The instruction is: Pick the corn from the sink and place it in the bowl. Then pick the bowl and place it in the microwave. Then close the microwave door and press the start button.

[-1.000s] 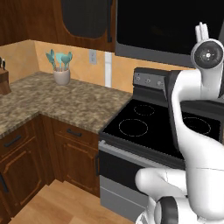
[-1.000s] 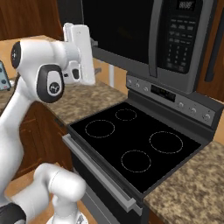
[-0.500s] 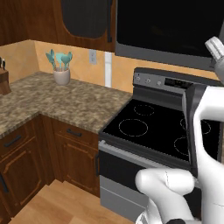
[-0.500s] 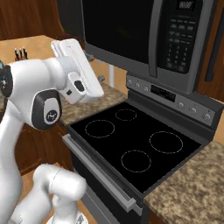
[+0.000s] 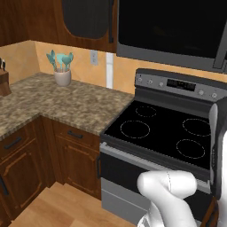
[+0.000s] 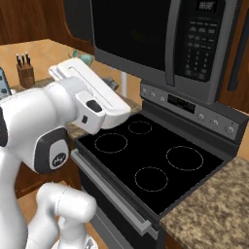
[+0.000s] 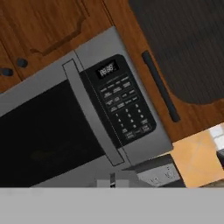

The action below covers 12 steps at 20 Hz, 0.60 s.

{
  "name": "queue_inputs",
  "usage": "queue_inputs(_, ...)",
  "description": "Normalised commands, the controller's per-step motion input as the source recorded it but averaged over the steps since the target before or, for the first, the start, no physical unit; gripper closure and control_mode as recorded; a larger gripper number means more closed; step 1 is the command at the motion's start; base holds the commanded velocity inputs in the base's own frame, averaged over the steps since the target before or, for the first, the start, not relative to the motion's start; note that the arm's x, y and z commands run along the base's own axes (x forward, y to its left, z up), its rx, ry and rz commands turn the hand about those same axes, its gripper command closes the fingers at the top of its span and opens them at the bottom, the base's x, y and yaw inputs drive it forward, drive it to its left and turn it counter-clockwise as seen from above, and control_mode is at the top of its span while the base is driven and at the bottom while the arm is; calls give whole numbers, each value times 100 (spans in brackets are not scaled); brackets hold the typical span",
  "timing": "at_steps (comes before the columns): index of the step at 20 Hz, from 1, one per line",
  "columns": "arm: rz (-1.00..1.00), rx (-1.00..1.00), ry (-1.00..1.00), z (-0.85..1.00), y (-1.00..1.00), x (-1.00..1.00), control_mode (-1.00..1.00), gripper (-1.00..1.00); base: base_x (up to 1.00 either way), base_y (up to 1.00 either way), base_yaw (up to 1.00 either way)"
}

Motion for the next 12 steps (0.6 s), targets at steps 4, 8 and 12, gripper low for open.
queue_inputs(4, -9, -14, 21, 0, -19, -6, -100, 100, 0, 0, 0)
queue_inputs(8, -7, -8, 21, -1, -16, 0, -100, 100, 0, 0, 0)
queue_inputs(12, -3, -2, 22, 0, -29, 2, -100, 100, 0, 0, 0)
